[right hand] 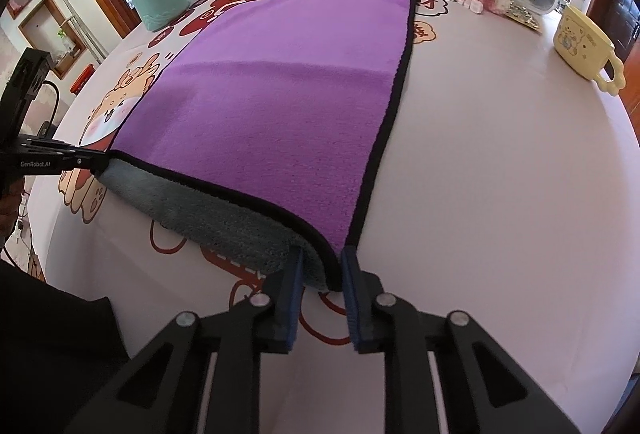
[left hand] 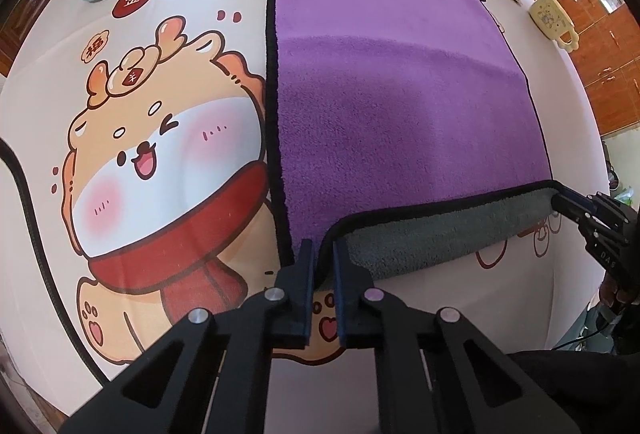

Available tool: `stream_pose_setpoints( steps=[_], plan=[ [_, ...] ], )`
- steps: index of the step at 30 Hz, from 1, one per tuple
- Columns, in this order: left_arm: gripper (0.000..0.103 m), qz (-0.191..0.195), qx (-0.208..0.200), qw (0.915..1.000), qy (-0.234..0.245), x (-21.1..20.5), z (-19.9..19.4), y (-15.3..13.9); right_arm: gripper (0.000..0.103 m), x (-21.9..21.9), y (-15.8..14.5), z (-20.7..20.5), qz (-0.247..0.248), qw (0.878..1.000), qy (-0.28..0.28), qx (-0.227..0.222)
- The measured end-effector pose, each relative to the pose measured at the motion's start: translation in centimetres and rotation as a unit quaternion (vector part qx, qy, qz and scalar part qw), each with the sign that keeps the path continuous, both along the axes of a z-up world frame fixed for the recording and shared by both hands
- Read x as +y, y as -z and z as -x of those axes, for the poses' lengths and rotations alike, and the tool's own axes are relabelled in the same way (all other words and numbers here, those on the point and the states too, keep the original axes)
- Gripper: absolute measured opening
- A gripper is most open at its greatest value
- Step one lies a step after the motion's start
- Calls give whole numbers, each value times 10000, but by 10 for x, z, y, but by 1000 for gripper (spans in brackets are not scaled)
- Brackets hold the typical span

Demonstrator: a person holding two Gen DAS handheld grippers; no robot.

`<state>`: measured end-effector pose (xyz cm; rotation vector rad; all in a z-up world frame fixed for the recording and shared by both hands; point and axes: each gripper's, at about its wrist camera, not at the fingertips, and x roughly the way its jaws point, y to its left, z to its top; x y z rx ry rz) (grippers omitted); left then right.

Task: Fold towel

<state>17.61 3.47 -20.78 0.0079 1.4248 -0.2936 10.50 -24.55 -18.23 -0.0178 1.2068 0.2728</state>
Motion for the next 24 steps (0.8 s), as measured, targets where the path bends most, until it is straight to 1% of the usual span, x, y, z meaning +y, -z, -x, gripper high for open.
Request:
stream_pose_setpoints(
  steps=[3,8,24],
  plan=[
    [5,6,15,10000,-1,0,1,-1,10,-1,0,0,-2,10000,37,-11],
    [4,13,21,10000,-45,1,1,-1,7,-2,0,0,-17,10000,44,-23],
    [4,0,-97,9999,33,6,6,-17,6,-3,-13,4,65,9997,157,-172]
  ],
)
